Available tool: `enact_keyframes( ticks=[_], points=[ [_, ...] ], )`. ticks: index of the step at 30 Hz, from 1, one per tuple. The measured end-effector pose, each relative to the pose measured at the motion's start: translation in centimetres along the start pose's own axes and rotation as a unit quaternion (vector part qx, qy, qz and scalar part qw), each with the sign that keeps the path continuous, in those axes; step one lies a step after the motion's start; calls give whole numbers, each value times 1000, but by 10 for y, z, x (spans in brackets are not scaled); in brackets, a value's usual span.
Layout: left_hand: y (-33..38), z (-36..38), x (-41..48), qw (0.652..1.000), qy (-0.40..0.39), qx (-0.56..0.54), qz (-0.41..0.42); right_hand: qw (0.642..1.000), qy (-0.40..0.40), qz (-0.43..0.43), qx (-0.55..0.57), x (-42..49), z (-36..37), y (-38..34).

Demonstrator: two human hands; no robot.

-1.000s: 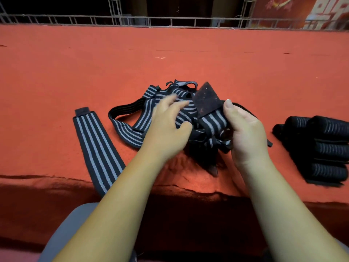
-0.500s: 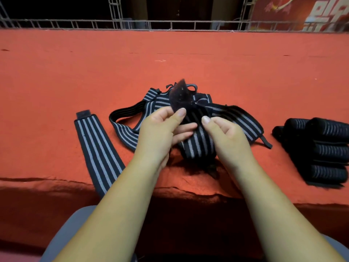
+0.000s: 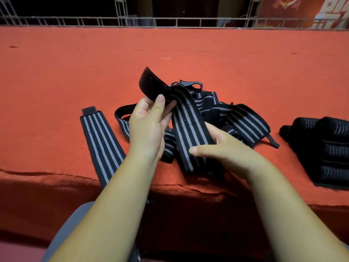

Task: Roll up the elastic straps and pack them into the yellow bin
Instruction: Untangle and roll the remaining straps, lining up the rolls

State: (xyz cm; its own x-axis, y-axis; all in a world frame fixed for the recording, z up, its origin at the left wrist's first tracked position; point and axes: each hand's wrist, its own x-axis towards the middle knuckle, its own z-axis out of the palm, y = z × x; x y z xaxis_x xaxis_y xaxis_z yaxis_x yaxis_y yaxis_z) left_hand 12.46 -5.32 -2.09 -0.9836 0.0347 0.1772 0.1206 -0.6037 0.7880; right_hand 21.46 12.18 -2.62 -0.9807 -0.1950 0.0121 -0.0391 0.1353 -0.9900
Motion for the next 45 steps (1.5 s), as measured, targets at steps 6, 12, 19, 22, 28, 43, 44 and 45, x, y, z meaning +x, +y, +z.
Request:
enact_keyframes(
  ticks=[6,12,19,22,28,43,44,45],
  points=[
    [2,-21,17,997,58,44,40,996,-21,82,-27,1,2,7],
    [4,-41,23,934,88,310,156,998,-17,49,-40,0,0,14],
    [-13,-31,1,855,-83,507,71,996,86,-28,16,7,2,24],
    [-10,-31,-1,885,-112,452,-7,992,121,-34,32,8,-1,23],
    [-4,-28,-12,899,-194,392,-23,983,178,-44,-15,17,2,26],
    [15,-41,18,957,70,263,100,940,85,46,-328,23,10,32],
    [16,-41,18,959,75,251,105,938,76,47,-336,22,10,30],
    [18,-40,17,962,79,239,108,938,70,48,-335,22,10,30]
  ],
)
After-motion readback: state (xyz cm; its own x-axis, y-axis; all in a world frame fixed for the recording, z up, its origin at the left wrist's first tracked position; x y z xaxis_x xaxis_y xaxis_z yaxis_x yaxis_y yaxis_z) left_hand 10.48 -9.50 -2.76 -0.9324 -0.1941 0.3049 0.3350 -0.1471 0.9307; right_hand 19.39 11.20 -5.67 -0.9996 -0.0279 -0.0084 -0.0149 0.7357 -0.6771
